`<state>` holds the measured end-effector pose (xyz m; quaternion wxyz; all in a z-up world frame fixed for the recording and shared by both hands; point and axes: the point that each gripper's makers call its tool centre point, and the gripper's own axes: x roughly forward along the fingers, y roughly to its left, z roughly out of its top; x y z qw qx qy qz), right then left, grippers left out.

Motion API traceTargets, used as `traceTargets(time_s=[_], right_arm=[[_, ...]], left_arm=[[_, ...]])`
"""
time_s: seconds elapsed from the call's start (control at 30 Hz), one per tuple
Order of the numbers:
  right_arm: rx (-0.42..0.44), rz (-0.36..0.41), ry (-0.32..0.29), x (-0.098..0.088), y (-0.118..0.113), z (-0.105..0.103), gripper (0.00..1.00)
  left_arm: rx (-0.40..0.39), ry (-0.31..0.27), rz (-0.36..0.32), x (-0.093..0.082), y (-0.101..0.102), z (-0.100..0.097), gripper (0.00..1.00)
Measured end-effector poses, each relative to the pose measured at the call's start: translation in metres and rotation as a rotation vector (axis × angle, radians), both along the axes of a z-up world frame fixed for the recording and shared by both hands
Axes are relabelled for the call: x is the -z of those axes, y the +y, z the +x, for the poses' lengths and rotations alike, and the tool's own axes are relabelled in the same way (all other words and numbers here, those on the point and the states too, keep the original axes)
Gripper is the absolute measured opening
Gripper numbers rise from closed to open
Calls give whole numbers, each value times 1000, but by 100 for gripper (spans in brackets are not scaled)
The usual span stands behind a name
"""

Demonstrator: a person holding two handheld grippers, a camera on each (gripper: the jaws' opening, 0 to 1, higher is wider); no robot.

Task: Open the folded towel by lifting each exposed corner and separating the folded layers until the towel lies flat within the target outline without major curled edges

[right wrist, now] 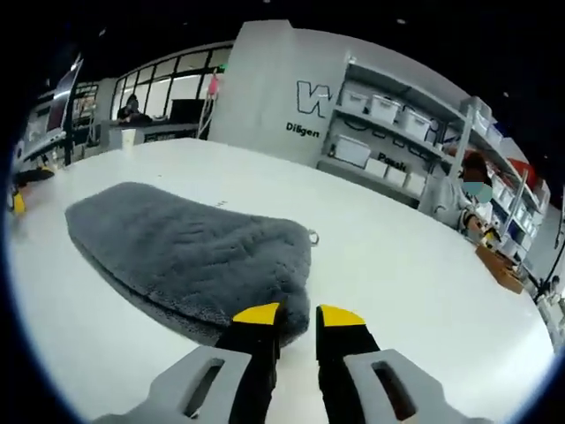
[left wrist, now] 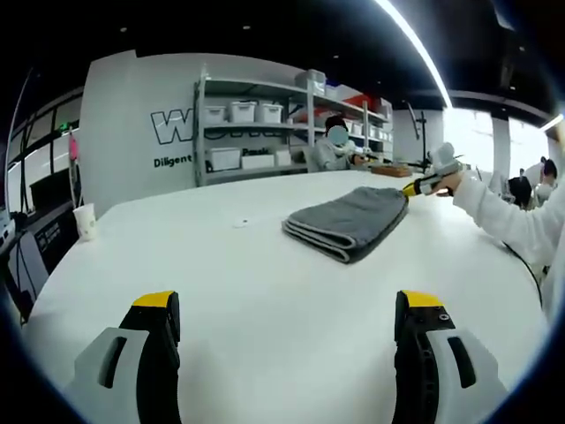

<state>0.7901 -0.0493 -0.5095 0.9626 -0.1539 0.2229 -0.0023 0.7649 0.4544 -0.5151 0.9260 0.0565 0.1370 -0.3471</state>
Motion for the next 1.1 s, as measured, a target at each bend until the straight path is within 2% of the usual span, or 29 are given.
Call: traceTargets(time_s=[0.13, 0.27, 0.53, 0.67, 0.83, 0.97, 1.1], right_arm=[[39, -7, -59, -23, -6, -5, 22], [49, -10, -130, -54, -1, -9, 34], [-12, 2, -210, -92, 32, -15, 50], [-79, 80, -194, -99, 56, -18, 62], [-136, 126, -172, -102, 77, -24, 75], [-168, 146, -164, -105, 92, -28, 90], [-202, 140, -165, -108, 105, -32, 97]], left_arm=[[0, -1, -2, 0, 0, -1, 100], [2, -3, -2, -1, -1, -1, 100], [3, -5, -5, -2, -1, -2, 100], [2, -3, -5, -2, 0, -1, 100], [4, -4, -7, -2, 0, -1, 100], [4, -3, -6, -2, 0, -1, 100], [5, -3, -7, -2, -1, -2, 100]])
